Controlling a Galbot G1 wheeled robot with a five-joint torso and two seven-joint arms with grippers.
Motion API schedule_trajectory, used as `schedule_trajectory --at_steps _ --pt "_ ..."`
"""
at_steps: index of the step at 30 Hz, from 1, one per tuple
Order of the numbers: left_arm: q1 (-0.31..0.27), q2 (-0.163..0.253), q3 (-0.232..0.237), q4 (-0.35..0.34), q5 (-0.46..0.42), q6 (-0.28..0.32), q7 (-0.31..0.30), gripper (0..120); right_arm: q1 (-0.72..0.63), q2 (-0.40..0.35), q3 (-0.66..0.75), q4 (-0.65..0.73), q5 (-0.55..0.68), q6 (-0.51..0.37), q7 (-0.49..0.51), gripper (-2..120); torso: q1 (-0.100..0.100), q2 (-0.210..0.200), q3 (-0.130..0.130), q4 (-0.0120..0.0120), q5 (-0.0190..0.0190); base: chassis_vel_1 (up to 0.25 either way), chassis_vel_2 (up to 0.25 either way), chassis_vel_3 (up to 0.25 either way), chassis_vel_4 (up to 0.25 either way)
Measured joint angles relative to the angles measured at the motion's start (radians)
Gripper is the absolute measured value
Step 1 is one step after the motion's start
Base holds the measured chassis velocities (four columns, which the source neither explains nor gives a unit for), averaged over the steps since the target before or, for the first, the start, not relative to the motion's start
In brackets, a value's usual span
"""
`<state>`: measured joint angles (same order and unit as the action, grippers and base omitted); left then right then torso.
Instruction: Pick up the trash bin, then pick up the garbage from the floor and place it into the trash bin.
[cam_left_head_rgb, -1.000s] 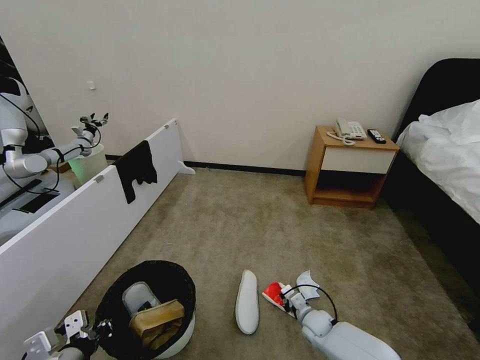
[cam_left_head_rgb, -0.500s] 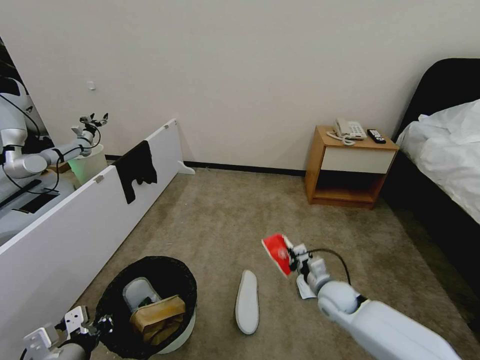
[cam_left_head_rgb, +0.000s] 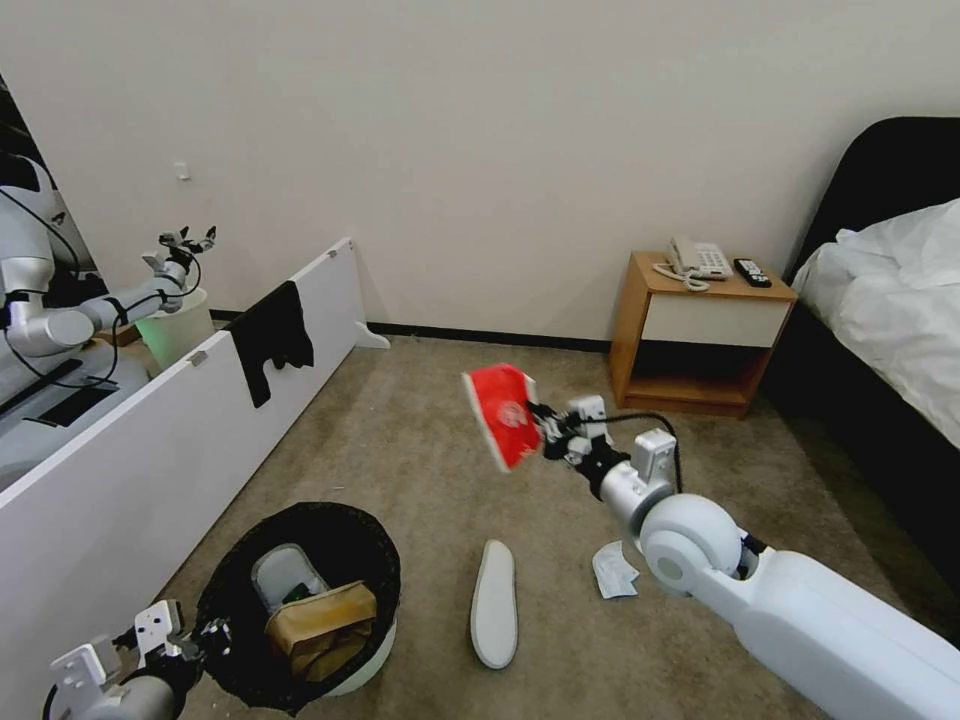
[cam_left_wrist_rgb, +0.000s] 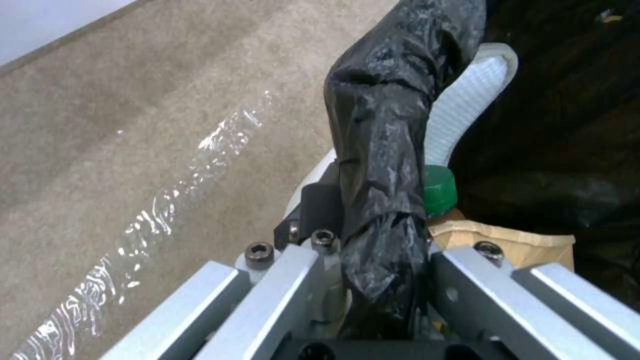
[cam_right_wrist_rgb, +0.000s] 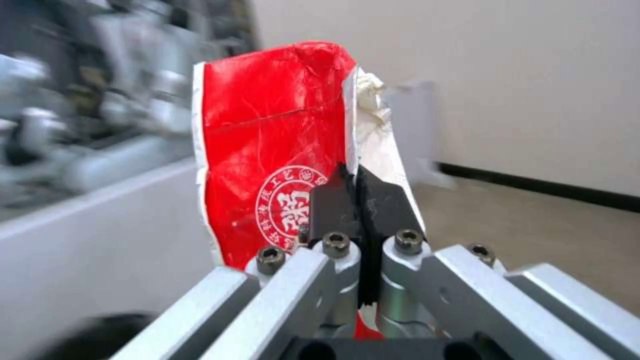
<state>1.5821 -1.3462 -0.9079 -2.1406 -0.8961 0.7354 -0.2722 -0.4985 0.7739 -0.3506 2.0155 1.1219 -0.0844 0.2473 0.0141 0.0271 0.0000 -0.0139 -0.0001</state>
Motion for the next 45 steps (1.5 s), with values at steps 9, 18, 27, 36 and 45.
schedule_trajectory --at_steps 9,18,27,36,45 --pt "0.005 0.023 0.021 -0.017 0.001 0.000 -0.001 1 0.211 0.067 -0.186 0.092 0.179 -0.008 -0.009 0 0.000 0.000 0.000 0.0002 -0.0001 0.000 0.000 0.000 0.000" --pt "0.001 0.039 0.034 -0.022 0.008 0.000 -0.001 1 0.334 0.124 -0.395 0.096 0.198 -0.038 0.007 0 0.000 0.000 0.000 0.0000 0.0000 0.000 0.000 0.000 0.000" --pt "-0.002 0.048 0.031 -0.027 0.004 0.000 0.000 1 0.374 0.177 -0.558 0.029 0.162 -0.057 0.027 0 0.000 0.000 0.000 0.0000 0.0001 0.000 0.000 0.000 0.000" --pt "-0.008 0.048 0.026 -0.028 -0.001 0.000 0.002 1 0.362 0.193 -0.629 -0.012 0.133 -0.068 0.044 0 0.000 0.000 0.000 0.0000 0.0001 0.000 0.000 0.000 0.000" --pt "-0.017 0.045 0.027 -0.014 -0.002 0.000 0.004 1 0.340 0.215 -0.660 -0.076 0.102 -0.069 0.052 0 0.000 0.000 0.000 0.0000 0.0000 0.000 0.000 0.000 0.000"
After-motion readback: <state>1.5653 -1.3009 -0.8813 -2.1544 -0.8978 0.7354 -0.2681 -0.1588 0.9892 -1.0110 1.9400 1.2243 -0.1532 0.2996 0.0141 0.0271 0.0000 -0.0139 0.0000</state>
